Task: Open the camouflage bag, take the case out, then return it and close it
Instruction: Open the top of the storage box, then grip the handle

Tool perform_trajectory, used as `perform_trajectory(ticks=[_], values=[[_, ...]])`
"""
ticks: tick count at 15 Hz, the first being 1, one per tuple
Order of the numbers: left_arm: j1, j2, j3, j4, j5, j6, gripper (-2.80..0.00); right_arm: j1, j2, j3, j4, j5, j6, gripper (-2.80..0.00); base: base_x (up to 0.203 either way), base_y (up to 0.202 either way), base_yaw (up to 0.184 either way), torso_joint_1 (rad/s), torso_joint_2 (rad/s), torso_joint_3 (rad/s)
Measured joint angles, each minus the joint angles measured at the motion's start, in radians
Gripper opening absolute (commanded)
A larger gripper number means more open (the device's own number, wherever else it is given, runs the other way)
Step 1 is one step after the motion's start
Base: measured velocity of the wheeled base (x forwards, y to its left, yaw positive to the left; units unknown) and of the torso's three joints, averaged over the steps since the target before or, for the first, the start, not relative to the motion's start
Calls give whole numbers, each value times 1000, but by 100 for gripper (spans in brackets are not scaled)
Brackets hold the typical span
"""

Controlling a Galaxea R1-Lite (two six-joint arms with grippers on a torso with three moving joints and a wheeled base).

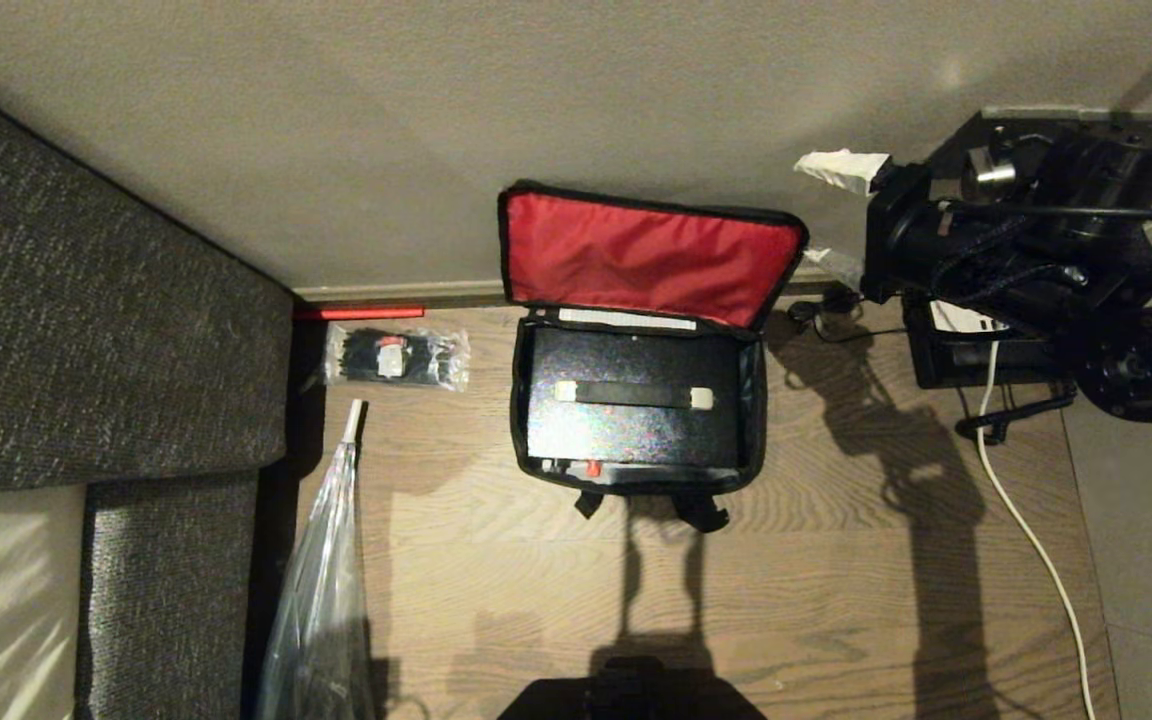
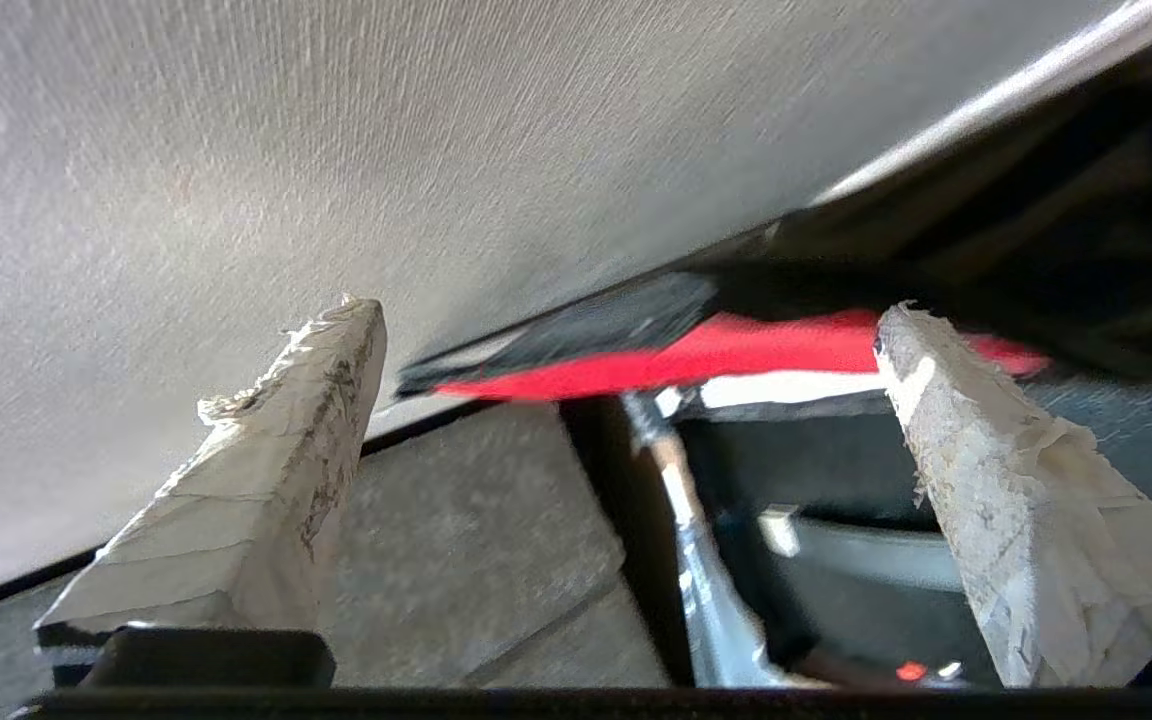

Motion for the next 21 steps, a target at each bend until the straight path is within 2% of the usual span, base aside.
perform_trajectory(ticks=[4, 5, 9, 14, 15, 19, 20, 21], values=[[0, 0, 0, 0, 0, 0, -280, -4, 15, 5, 0, -4, -17, 0, 0, 0, 0, 0, 0, 0], [0, 0, 0, 0, 1, 0, -280, -4, 15, 7, 1, -3, -17, -280, 0, 0, 0, 0, 0, 0], [0, 0, 0, 0, 0, 0, -280, 1, -24, 120, 14, 16, -19, -280, 0, 0, 0, 0, 0, 0], [0, 0, 0, 0, 0, 0, -280, 2, -44, 140, 15, 21, -21, -280, 0, 0, 0, 0, 0, 0], [0, 0, 0, 0, 0, 0, -280, 2, -55, 158, 24, 42, -24, -280, 0, 0, 0, 0, 0, 0], [0, 0, 0, 0, 0, 0, -280, 4, -170, 366, 61, 144, -39, -280, 0, 0, 0, 0, 0, 0], [0, 0, 0, 0, 0, 0, -280, 2, -189, 388, 72, 143, -53, -280, 0, 0, 0, 0, 0, 0], [0, 0, 0, 0, 0, 0, -280, -6, -216, 422, 117, 131, -101, -280, 0, 0, 0, 0, 0, 0]])
